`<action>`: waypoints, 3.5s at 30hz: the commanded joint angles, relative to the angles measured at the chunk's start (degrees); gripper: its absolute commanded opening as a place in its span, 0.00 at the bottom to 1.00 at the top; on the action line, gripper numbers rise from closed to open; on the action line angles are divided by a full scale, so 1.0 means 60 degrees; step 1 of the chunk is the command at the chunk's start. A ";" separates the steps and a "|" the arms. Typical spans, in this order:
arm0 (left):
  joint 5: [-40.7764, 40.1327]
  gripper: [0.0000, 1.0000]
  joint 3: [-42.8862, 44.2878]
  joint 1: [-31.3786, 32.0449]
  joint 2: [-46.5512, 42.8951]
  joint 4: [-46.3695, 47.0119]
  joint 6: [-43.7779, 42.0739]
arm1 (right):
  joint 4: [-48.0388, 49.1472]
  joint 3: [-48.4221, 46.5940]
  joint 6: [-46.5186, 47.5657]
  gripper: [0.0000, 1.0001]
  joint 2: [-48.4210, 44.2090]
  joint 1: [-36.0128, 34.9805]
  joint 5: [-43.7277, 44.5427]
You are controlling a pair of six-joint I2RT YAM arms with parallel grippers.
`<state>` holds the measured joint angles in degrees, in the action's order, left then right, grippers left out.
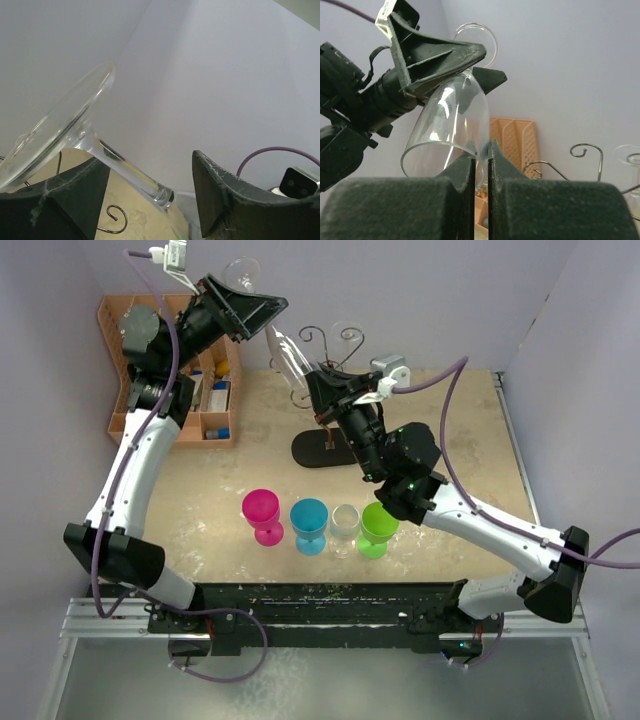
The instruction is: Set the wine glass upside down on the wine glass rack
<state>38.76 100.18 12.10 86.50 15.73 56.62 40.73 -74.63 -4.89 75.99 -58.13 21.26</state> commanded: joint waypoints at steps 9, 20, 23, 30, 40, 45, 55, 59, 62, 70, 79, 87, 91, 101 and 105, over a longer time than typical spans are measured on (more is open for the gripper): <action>0.1006 0.00 0.1544 0.0108 0.0917 0.1337 0.1029 | 0.1822 -0.0071 0.0945 0.00 0.0894 -0.0381 -0.0464; 0.1935 0.00 0.1832 0.0334 0.0663 0.1018 -0.0083 | 0.1578 -0.0599 0.0705 0.48 0.1486 -0.0379 -0.1117; 0.2025 0.00 0.1973 0.0522 0.0660 0.0430 -0.0841 | 0.1696 -0.0777 0.0610 0.66 0.1579 -0.0386 -0.0936; 0.1831 0.00 0.1866 0.0647 0.0459 -0.0211 -0.1469 | 0.3169 -0.0041 0.0905 0.18 0.1144 -0.0388 0.0174; 0.1582 0.00 0.1876 0.0630 0.0262 -0.1260 -0.2703 | 0.4680 0.1374 0.1735 0.57 0.0029 -0.0401 0.0707; 0.2073 0.00 0.1875 0.0634 0.0187 -0.1705 -0.4051 | 0.3583 0.1267 0.1795 0.87 -0.0254 -0.0393 0.0068; 0.3229 0.00 0.1375 0.0624 -0.0137 -0.2709 -0.6870 | 0.0081 0.0073 0.1288 1.00 -0.1603 0.0177 -0.1741; 0.4093 0.00 0.1138 0.0622 -0.0218 -0.2292 -0.6951 | -0.0425 -0.0290 0.0530 0.98 -0.1585 0.0606 -0.2315; 0.3399 0.00 0.1417 0.0502 -0.0190 -0.3147 -0.7377 | -0.0549 -0.0289 -0.0263 0.98 -0.1605 0.1120 -0.2497; 0.0312 0.00 0.1685 -0.0253 -0.0386 -0.5119 -1.0401 | -0.1142 -0.0081 -0.0532 0.91 -0.1828 0.1265 -0.2457; 0.1512 0.00 0.0177 -0.1918 0.0801 -0.0911 -0.9246 | -0.2885 -0.0071 -0.0325 0.98 -0.2609 0.1294 -0.2024; 0.3927 0.00 0.0709 -0.2078 0.3369 0.3942 -0.6297 | -0.4011 -0.0043 -0.0387 1.00 -0.2933 0.1295 -0.1905; 0.4393 0.00 0.1783 -0.1743 0.4478 0.3510 -0.6804 | -0.4292 -0.0056 -0.0244 1.00 -0.2964 0.1295 -0.1268; 0.5459 0.00 0.3134 -0.1581 0.6480 0.4955 -0.6090 | -0.4203 0.0030 -0.0146 1.00 -0.2810 0.1295 -0.0752; 0.5945 0.00 0.3754 -0.1480 0.7173 0.5092 -0.5893 | -0.3991 0.0134 0.0041 1.00 -0.2770 0.1294 -0.1044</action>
<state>69.89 117.97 2.79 126.69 40.14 19.03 12.93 -73.78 -6.15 59.61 -50.54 15.53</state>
